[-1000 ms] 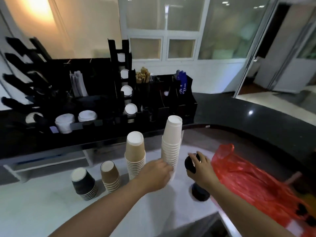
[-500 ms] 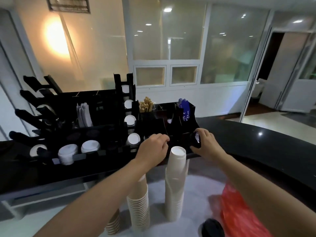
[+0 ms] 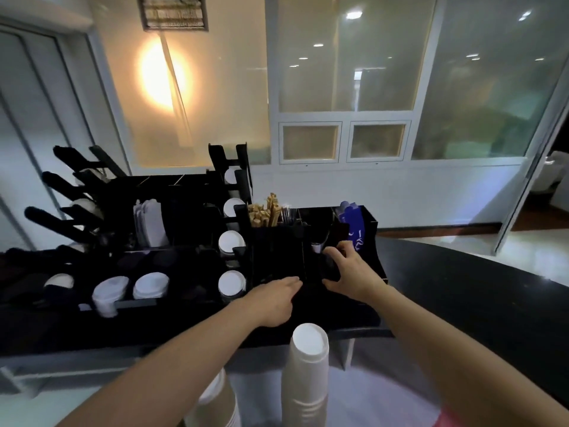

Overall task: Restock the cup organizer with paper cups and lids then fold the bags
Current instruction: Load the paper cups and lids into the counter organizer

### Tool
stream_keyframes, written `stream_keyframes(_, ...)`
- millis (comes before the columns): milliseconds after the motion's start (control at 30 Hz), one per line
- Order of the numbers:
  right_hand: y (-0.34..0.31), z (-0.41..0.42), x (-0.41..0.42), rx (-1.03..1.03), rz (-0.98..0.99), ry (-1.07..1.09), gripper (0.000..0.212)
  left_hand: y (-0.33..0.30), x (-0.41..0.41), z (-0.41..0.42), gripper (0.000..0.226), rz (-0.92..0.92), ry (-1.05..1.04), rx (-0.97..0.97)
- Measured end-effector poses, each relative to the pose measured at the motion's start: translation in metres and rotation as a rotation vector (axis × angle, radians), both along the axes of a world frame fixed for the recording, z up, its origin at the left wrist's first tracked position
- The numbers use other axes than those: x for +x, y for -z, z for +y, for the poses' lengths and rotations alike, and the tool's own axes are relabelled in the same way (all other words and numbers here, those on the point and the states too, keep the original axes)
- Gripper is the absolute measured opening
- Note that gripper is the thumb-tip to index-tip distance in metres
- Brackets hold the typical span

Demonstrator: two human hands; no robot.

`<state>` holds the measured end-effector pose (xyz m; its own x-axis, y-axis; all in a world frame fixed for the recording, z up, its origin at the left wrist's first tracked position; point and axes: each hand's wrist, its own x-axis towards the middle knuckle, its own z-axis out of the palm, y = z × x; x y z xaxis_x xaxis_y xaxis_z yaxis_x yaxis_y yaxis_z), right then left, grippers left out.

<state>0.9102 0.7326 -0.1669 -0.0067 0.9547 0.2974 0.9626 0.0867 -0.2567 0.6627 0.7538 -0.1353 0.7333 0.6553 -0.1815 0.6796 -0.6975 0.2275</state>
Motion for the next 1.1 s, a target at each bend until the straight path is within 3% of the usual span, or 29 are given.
stream_keyframes(267,0.021,0.055,0.006,-0.083,-0.204,-0.094,0.073,0.019,0.004,0.019,0.070,0.114,-0.040,-0.010)
stream_keyframes(367,0.038,0.058,0.014,-0.066,-0.375,-0.123,0.070,0.017,0.009,0.018,0.068,0.112,-0.021,0.036)
stream_keyframes(533,0.056,0.044,0.010,-0.204,-0.522,-0.095,0.063,0.012,0.015,0.019,0.066,0.123,-0.001,0.050)
stream_keyframes(800,0.059,0.029,0.012,-0.171,-0.527,-0.173,0.043,0.017,0.015,0.023,0.068,0.130,-0.021,0.016)
stream_keyframes(933,0.052,0.030,0.001,-0.223,-0.499,-0.140,0.044,0.015,0.014,0.025,0.067,0.101,-0.023,-0.023)
stream_keyframes(1100,0.042,0.021,0.012,-0.083,-0.381,-0.126,0.044,0.007,0.012,0.025,0.059,0.019,-0.045,0.021)
